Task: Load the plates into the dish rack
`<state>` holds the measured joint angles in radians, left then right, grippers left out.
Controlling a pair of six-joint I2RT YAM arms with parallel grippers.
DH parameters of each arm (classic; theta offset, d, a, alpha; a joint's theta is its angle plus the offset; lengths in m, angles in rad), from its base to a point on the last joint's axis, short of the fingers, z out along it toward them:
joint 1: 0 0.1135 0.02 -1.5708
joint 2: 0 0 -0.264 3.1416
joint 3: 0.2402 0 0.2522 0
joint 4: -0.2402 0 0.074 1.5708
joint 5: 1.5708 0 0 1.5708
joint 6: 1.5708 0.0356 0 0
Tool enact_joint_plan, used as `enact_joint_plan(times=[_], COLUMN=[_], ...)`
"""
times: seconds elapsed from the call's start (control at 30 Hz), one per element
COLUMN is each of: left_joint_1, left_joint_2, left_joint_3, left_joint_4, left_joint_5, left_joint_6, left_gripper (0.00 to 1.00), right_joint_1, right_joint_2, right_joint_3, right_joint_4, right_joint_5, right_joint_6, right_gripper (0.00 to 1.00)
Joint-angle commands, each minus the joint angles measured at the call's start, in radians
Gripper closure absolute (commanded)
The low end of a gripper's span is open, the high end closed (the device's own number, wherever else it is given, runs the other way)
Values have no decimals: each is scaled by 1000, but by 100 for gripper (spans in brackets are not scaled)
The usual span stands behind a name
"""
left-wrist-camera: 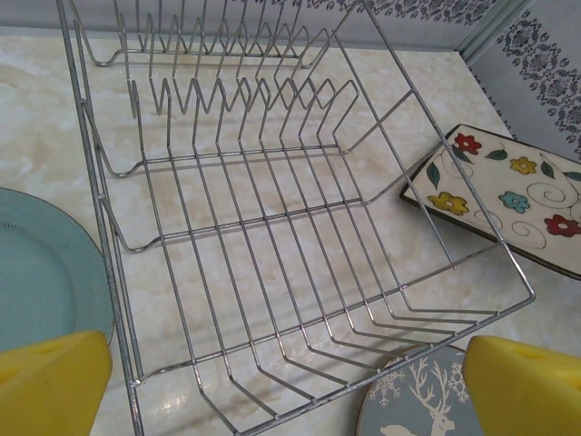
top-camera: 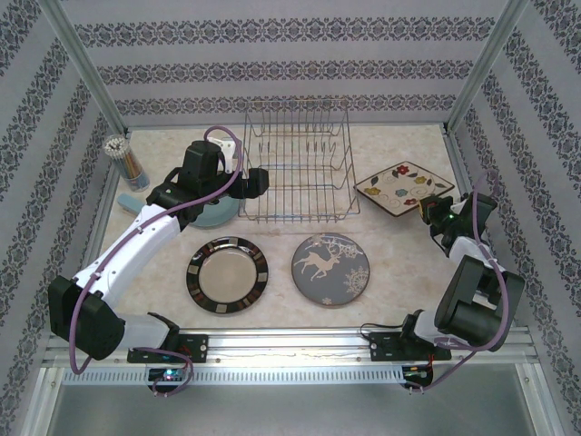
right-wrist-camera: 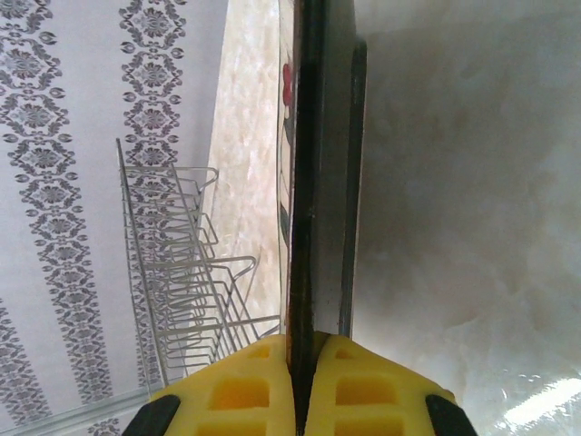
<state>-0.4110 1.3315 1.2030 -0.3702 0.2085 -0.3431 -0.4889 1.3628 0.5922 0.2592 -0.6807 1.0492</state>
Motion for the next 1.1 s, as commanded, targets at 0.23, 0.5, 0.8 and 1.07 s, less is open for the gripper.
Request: enact_joint_plan(times=[0.23, 0.5, 0.8, 1.07], left_joint_1=[-1, -1, -2, -1], left_joint_2=[-7, -9, -5, -10], left_joint_3=[21, 21, 23, 23], left_joint_4=[-16, -18, -19, -19], left_joint_5=[-10, -13, -14, -11], left_joint_6=[22, 23, 23, 13], left_gripper=[0, 0, 0, 0], right_joint_1=[-2, 8, 15, 17], right_joint_2=[-65, -61, -75, -100], right_joint_3=[100, 116, 135, 150], right_joint_4=[194, 189, 172, 150], right_joint_5=[-95, -94, -92, -92], right_joint_6=[9, 8, 5, -3], right_gripper=[100, 100, 100, 100])
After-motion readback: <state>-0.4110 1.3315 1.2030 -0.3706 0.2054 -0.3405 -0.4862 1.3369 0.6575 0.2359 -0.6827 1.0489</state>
